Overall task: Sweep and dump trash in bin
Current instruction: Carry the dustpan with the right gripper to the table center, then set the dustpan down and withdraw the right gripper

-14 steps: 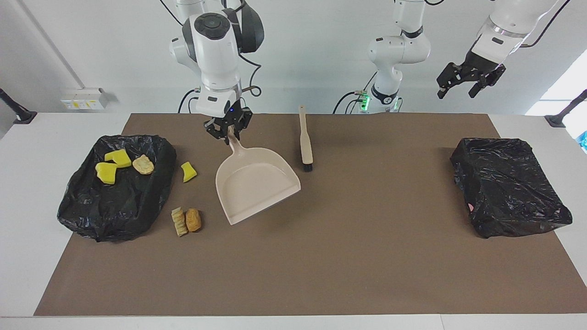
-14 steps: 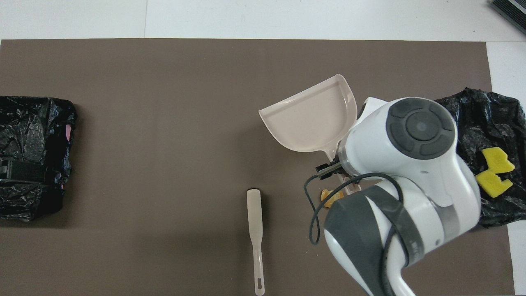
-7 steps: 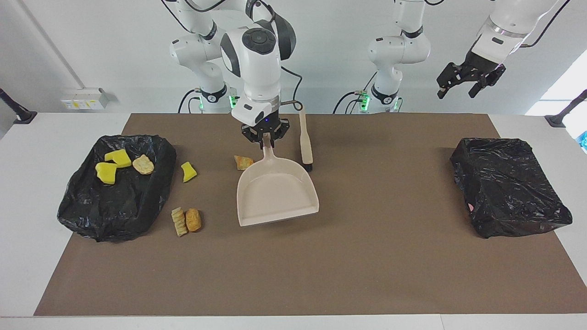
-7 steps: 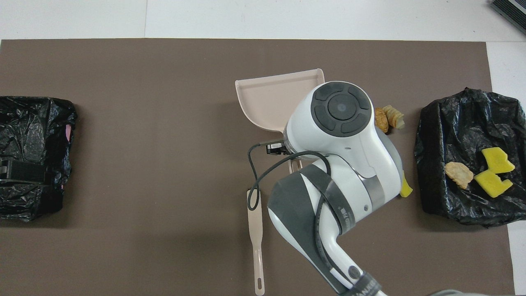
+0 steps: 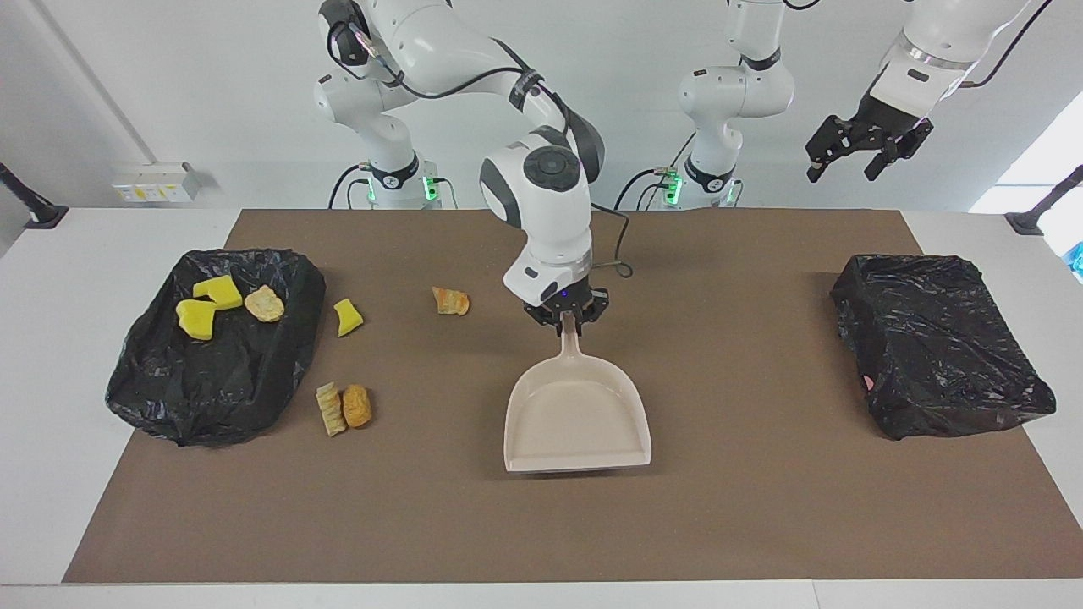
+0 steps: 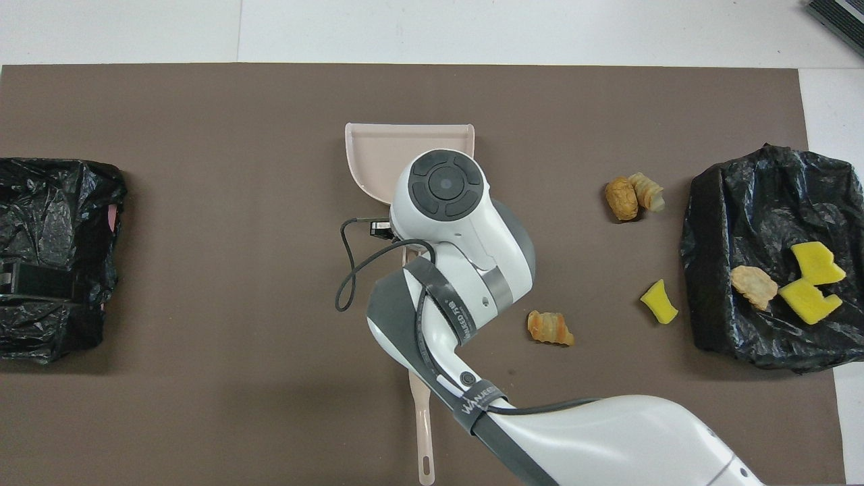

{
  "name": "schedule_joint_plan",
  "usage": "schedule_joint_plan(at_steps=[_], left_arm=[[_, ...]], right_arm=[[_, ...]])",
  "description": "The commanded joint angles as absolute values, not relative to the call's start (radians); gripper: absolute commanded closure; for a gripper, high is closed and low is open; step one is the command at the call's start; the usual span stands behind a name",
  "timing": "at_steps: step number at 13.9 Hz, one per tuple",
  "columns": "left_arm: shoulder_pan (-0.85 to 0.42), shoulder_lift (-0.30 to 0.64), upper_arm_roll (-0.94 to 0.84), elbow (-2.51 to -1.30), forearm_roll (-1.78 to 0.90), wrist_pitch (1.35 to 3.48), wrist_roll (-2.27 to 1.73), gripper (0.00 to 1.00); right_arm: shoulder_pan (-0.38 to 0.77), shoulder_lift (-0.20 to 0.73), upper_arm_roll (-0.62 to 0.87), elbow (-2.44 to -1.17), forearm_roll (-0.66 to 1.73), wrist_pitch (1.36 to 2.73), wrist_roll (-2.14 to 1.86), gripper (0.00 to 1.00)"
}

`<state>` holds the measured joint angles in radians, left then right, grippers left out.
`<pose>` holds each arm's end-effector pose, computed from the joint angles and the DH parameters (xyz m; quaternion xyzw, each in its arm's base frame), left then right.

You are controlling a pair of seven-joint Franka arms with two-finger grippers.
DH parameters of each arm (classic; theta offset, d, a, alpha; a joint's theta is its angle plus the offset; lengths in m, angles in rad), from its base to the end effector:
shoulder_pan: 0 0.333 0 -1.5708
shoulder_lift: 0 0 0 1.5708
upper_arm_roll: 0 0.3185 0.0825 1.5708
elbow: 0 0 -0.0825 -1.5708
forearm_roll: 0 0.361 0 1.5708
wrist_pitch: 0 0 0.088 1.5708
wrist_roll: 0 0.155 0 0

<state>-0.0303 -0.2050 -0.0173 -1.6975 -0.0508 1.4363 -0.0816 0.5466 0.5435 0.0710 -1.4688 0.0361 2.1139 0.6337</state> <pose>0.4476 -0.0305 0.6126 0.9992 0.0145 -0.0296 0.0216 0.5733 0.4021 0.3389 -0.9978 0.0226 -0.0217 0.0576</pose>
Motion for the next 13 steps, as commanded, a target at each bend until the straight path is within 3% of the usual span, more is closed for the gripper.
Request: schedule_joint_plan(at_steps=[1,2,6,11,13], left_arm=[[-0.021,-0.198,-0.021,-1.683,-0.037,1.430,-0.077,0.00],[-0.021,-0.198,-0.021,-1.683,-0.037,1.430,-0.077,0.00],[-0.021,-0.198,-0.021,-1.683,-0.037,1.430,-0.077,0.00],[-0.021,-0.198,-0.021,-1.683,-0.037,1.430,-0.077,0.00],[-0.021,-0.198,-0.021,-1.683,-0.037,1.430,-0.077,0.00]], right_arm=[[0.538,0.586,0.067,-1.437,0.048,2.163,0.632,0.12],[0.540,0.584,0.067,-1.443,0.055,2.186,0.630,0.00],[0.546,0.569,0.067,-1.443,0.048,2.168,0.630,0.00],[0.532,0.418,0.071,-1.502,0.069,1.981,0.617,0.00],[0.545,0.309,0.072,-1.628,0.095,1.948,0.637,0.00]])
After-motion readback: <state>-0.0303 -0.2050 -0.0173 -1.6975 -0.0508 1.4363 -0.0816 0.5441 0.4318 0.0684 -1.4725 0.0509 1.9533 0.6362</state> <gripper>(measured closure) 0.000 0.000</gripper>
